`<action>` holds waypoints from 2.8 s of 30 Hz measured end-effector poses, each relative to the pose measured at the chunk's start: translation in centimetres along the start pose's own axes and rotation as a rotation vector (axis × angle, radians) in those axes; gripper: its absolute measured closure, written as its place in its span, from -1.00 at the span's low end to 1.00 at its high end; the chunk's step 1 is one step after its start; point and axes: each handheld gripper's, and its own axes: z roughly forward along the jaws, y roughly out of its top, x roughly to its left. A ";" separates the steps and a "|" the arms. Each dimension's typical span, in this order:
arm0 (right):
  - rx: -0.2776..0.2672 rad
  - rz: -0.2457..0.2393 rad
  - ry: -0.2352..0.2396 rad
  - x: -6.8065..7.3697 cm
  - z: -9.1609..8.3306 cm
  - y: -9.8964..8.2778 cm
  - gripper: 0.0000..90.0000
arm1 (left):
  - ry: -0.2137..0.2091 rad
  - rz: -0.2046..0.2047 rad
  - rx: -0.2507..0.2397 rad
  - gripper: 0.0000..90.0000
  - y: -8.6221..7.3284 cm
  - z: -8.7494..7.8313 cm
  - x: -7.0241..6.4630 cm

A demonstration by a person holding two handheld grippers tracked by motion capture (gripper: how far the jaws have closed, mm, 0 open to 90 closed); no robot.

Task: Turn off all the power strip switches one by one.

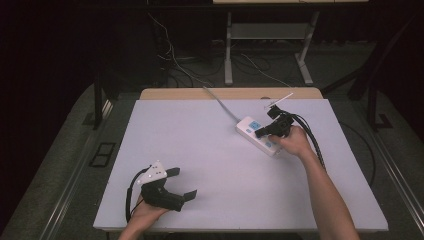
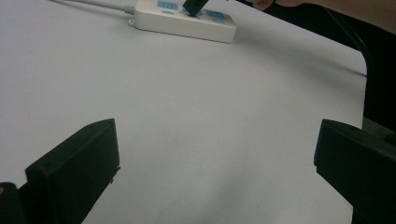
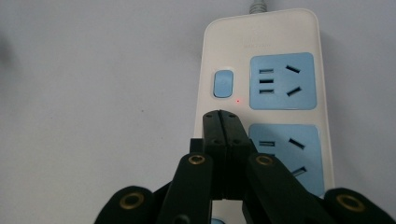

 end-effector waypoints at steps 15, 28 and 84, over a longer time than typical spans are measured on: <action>-0.030 -0.024 -0.008 0.1 0.0 -0.5 1.00 | -0.001 0.004 0.008 -1.00 -0.1 0.1 -0.1; -0.035 -0.015 -0.036 0.5 0.1 -0.7 1.00 | 0.000 0.010 0.014 -1.00 -0.1 0.2 -0.3; -0.035 -0.012 -0.019 0.6 -1.3 3.1 1.00 | -0.007 0.006 0.013 -1.00 -0.1 0.2 0.0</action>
